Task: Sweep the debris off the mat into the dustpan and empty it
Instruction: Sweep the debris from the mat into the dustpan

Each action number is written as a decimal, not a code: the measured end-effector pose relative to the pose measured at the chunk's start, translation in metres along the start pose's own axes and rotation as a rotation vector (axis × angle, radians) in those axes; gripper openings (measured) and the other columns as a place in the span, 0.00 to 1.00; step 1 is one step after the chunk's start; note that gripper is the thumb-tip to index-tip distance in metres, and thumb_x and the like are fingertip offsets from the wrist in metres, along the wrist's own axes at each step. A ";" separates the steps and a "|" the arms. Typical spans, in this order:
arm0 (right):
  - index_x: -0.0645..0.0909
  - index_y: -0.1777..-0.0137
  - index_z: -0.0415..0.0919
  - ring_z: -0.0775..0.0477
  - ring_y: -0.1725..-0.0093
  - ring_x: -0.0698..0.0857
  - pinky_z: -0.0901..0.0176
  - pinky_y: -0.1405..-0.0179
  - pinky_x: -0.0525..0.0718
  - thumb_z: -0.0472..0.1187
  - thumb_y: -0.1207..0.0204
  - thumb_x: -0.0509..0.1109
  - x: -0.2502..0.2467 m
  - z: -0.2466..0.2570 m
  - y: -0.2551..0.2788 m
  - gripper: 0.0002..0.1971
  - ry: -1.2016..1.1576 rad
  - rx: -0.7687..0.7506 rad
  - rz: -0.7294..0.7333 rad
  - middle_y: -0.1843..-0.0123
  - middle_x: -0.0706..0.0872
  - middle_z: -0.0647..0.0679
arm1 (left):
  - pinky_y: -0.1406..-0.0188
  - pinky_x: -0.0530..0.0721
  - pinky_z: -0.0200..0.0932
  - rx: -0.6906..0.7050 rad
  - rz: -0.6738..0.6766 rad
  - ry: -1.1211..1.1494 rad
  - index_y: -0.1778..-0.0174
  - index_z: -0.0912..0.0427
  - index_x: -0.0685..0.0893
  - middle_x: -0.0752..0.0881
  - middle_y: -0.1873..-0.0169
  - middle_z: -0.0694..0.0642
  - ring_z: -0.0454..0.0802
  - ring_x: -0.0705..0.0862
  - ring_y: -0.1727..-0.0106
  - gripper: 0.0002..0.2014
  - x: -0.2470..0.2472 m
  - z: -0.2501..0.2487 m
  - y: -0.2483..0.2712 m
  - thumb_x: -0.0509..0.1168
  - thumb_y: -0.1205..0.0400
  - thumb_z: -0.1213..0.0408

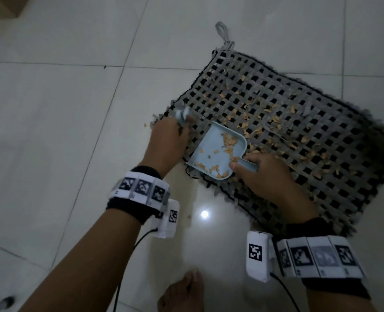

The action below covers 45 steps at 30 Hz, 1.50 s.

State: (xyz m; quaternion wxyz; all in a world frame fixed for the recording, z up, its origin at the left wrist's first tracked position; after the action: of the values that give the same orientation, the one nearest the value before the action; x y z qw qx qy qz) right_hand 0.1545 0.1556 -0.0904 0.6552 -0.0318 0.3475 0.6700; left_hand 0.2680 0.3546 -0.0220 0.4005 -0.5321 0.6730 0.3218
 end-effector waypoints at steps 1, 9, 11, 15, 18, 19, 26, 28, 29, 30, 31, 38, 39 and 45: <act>0.87 0.65 0.50 0.59 0.72 0.83 0.64 0.73 0.74 0.58 0.22 0.73 0.000 0.000 0.000 0.15 -0.002 0.003 0.001 0.72 0.85 0.56 | 0.77 0.65 0.35 0.030 0.039 0.044 0.71 0.57 0.76 0.76 0.79 0.46 0.39 0.71 0.80 0.23 0.009 -0.009 0.007 0.57 0.08 0.56; 0.83 0.69 0.53 0.69 0.75 0.81 0.67 0.76 0.71 0.58 0.22 0.73 -0.002 -0.002 0.001 0.16 -0.008 0.000 -0.010 0.77 0.83 0.65 | 0.71 0.84 0.54 0.027 0.063 0.309 0.50 0.68 0.88 0.89 0.65 0.66 0.62 0.86 0.67 0.26 -0.001 -0.036 0.002 0.58 0.11 0.46; 0.85 0.66 0.54 0.67 0.73 0.82 0.70 0.76 0.72 0.57 0.22 0.73 -0.003 -0.003 0.002 0.14 -0.040 0.001 -0.011 0.74 0.84 0.62 | 0.64 0.88 0.63 -0.044 -0.008 0.373 0.46 0.62 0.89 0.90 0.56 0.70 0.67 0.88 0.57 0.25 -0.015 -0.022 -0.011 0.58 0.12 0.43; 0.89 0.59 0.52 0.69 0.74 0.82 0.76 0.80 0.71 0.58 0.22 0.74 -0.017 -0.009 0.001 0.12 -0.122 0.022 -0.013 0.74 0.85 0.62 | 0.49 0.90 0.66 -0.171 0.091 0.537 0.40 0.49 0.87 0.90 0.47 0.59 0.59 0.89 0.47 0.20 -0.009 -0.010 -0.031 0.55 0.11 0.43; 0.91 0.55 0.50 0.68 0.75 0.83 0.73 0.79 0.74 0.56 0.22 0.75 -0.038 -0.016 0.002 0.11 -0.242 0.058 -0.033 0.74 0.87 0.66 | 0.49 0.89 0.59 -0.191 0.129 0.560 0.47 0.54 0.85 0.89 0.51 0.60 0.58 0.89 0.50 0.17 -0.003 -0.012 -0.048 0.53 0.09 0.49; 0.91 0.54 0.50 0.68 0.77 0.82 0.74 0.80 0.73 0.55 0.22 0.75 -0.045 -0.017 0.003 0.11 -0.273 0.064 -0.045 0.75 0.86 0.66 | 0.55 0.88 0.50 -0.144 0.093 0.454 0.49 0.61 0.83 0.87 0.56 0.64 0.59 0.87 0.56 0.20 -0.005 -0.014 -0.057 0.53 0.09 0.50; 0.90 0.48 0.49 0.53 0.63 0.87 0.60 0.69 0.78 0.65 0.24 0.70 -0.074 -0.013 -0.014 0.20 -0.006 0.097 -0.304 0.59 0.90 0.54 | 0.66 0.72 0.45 0.057 -0.017 -0.047 0.43 0.57 0.81 0.87 0.57 0.57 0.57 0.83 0.59 0.11 0.011 -0.036 -0.100 0.54 0.08 0.59; 0.89 0.43 0.49 0.49 0.59 0.87 0.59 0.66 0.76 0.67 0.24 0.69 -0.072 -0.015 -0.019 0.24 0.049 0.127 -0.308 0.54 0.91 0.49 | 0.66 0.70 0.45 0.057 0.038 -0.156 0.44 0.59 0.83 0.88 0.56 0.61 0.57 0.82 0.61 0.12 0.027 -0.039 -0.098 0.55 0.08 0.61; 0.89 0.42 0.48 0.48 0.58 0.87 0.60 0.66 0.76 0.67 0.24 0.69 -0.071 -0.017 -0.020 0.25 0.061 0.136 -0.304 0.53 0.91 0.49 | 0.69 0.67 0.44 0.055 0.038 -0.187 0.45 0.60 0.84 0.87 0.60 0.60 0.54 0.79 0.66 0.13 0.030 -0.045 -0.092 0.55 0.08 0.60; 0.89 0.42 0.48 0.48 0.58 0.87 0.60 0.66 0.75 0.67 0.24 0.69 -0.071 -0.019 -0.020 0.25 0.063 0.143 -0.299 0.53 0.91 0.48 | 0.73 0.64 0.44 0.070 0.036 -0.196 0.47 0.60 0.84 0.85 0.66 0.56 0.49 0.75 0.71 0.14 0.033 -0.055 -0.084 0.55 0.08 0.59; 0.89 0.42 0.48 0.48 0.58 0.87 0.61 0.66 0.75 0.67 0.24 0.69 -0.071 -0.021 -0.020 0.25 0.064 0.149 -0.296 0.53 0.91 0.48 | 0.77 0.61 0.43 0.102 0.048 -0.193 0.48 0.60 0.84 0.80 0.71 0.52 0.45 0.71 0.74 0.15 0.038 -0.067 -0.074 0.54 0.08 0.57; 0.89 0.55 0.46 0.52 0.67 0.84 0.58 0.71 0.80 0.63 0.23 0.72 -0.065 -0.027 -0.012 0.19 0.006 0.136 -0.255 0.65 0.87 0.52 | 0.85 0.61 0.36 0.062 0.115 0.052 0.74 0.58 0.74 0.72 0.83 0.49 0.44 0.67 0.84 0.27 0.024 -0.075 -0.060 0.56 0.09 0.48; 0.89 0.55 0.46 0.52 0.66 0.85 0.57 0.69 0.82 0.63 0.24 0.72 -0.064 -0.029 -0.012 0.19 -0.007 0.136 -0.246 0.64 0.88 0.52 | 0.84 0.63 0.36 0.036 0.058 0.025 0.71 0.60 0.77 0.74 0.81 0.49 0.42 0.68 0.83 0.27 0.014 -0.064 -0.069 0.55 0.10 0.47; 0.89 0.54 0.47 0.56 0.70 0.83 0.62 0.72 0.74 0.61 0.24 0.74 -0.065 -0.033 -0.011 0.17 -0.042 0.162 -0.221 0.69 0.84 0.56 | 0.66 0.68 0.42 0.090 0.054 -0.098 0.47 0.58 0.85 0.87 0.63 0.56 0.51 0.76 0.67 0.14 0.020 -0.052 -0.079 0.56 0.08 0.57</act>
State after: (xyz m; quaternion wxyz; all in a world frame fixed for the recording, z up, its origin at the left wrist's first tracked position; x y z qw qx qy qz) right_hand 0.1600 0.0820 -0.0875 0.7326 -0.0027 0.3811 0.5639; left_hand 0.3324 0.2829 -0.0160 0.4476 -0.4789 0.6805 0.3276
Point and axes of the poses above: each hand's wrist, its own y-axis away from the middle knuckle, its own x-axis out of the palm, z = x × y, the point moved 10 cm from there along -y, towards the middle knuckle
